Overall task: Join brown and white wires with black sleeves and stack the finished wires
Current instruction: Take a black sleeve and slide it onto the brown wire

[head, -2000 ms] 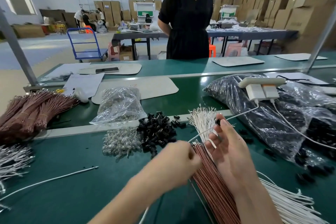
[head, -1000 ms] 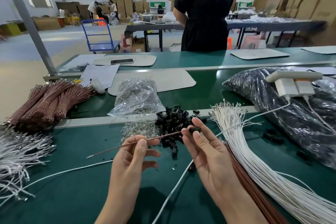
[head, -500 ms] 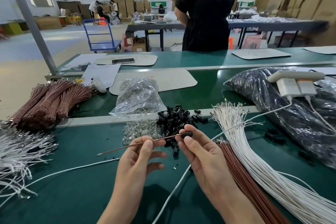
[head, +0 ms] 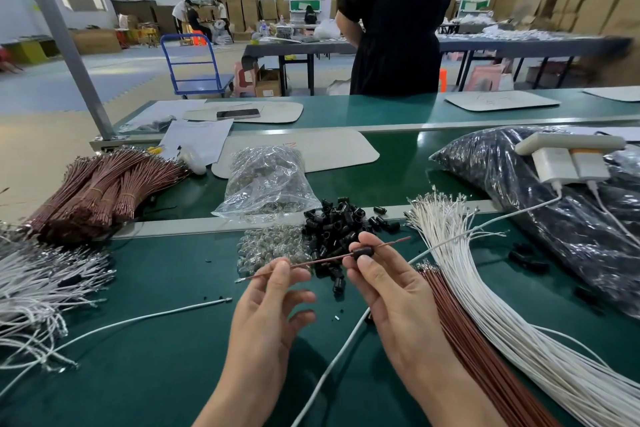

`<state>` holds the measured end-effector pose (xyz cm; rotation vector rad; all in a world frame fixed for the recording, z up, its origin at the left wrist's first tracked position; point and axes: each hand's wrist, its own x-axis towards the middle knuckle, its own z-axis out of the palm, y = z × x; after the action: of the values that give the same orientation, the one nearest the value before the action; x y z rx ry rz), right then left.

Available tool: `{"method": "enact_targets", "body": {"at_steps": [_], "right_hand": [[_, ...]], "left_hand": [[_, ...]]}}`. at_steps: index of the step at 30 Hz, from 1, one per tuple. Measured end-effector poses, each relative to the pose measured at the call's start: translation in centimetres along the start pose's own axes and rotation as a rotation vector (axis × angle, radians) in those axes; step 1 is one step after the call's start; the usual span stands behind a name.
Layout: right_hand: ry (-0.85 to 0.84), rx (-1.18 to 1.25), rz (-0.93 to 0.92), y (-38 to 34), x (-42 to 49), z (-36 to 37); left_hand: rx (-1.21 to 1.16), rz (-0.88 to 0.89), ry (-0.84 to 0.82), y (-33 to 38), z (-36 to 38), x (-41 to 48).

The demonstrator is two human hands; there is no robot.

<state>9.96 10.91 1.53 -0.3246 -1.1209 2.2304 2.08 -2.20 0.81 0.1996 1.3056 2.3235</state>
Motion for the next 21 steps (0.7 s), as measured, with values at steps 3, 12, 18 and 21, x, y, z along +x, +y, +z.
{"method": "enact_targets", "body": {"at_steps": [3, 12, 18, 21], "right_hand": [[-0.006, -0.012, 0.003, 0.0, -0.1, 0.0], [-0.062, -0.118, 0.027, 0.4, -0.7, 0.5], [-0.068, -0.008, 0.075, 0.3, -0.7, 0.5], [-0.051, 0.113, 0.121, 0.1, -0.5, 0.4]], "left_hand": [[-0.039, -0.033, 0.023, 0.2, -0.4, 0.0], [-0.016, -0.049, -0.027, 0.2, 0.3, -0.4], [0.061, -0.015, -0.045, 0.1, 0.2, -0.7], [0.203, 0.072, -0.035, -0.2, 0.2, -0.8]]}}
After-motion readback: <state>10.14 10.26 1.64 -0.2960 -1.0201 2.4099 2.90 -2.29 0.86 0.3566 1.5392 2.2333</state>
